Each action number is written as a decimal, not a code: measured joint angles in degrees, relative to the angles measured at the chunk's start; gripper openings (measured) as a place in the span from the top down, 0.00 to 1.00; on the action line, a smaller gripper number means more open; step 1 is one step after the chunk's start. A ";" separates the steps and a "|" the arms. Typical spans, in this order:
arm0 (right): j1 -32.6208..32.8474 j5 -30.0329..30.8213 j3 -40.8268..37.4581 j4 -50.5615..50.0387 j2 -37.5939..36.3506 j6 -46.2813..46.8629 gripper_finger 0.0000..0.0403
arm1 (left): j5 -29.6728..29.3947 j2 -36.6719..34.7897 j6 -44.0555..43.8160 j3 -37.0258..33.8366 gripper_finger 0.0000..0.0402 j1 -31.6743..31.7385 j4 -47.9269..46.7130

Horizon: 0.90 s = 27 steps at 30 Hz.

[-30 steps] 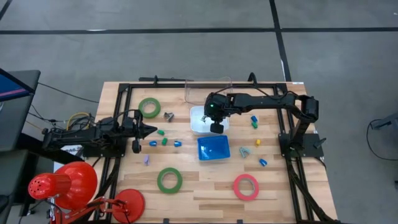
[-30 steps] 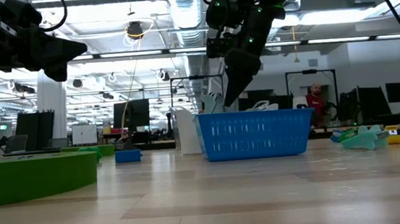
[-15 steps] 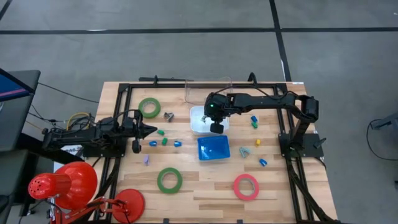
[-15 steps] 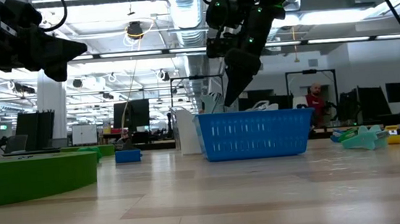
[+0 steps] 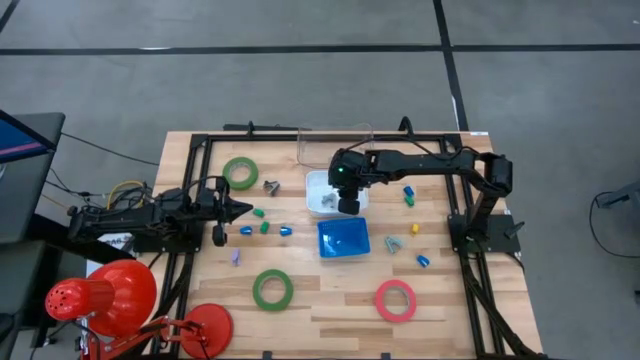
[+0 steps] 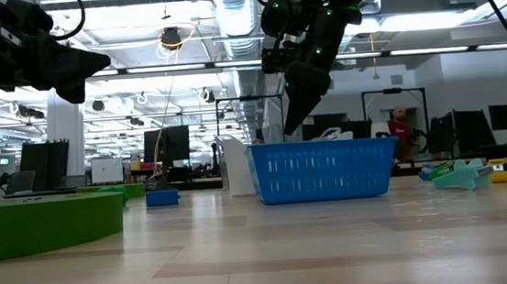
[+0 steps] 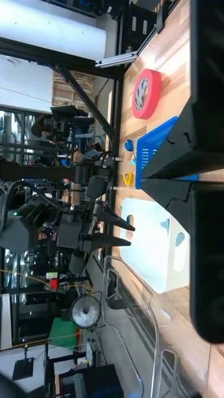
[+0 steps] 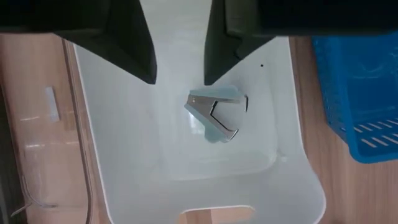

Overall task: Pick and place Stapler, Stapler remover, tape
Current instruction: Put the light blue staple remover into the white bin

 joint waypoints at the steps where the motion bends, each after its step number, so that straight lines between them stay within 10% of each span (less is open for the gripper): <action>1: 0.06 0.00 0.00 -0.18 -0.34 0.00 0.67 | 0.00 0.00 -0.02 0.00 0.99 0.02 0.02; 27: 1.54 -2.28 -7.31 -21.95 -19.95 5.68 0.57 | 0.00 0.01 -0.02 -0.02 0.99 0.01 0.03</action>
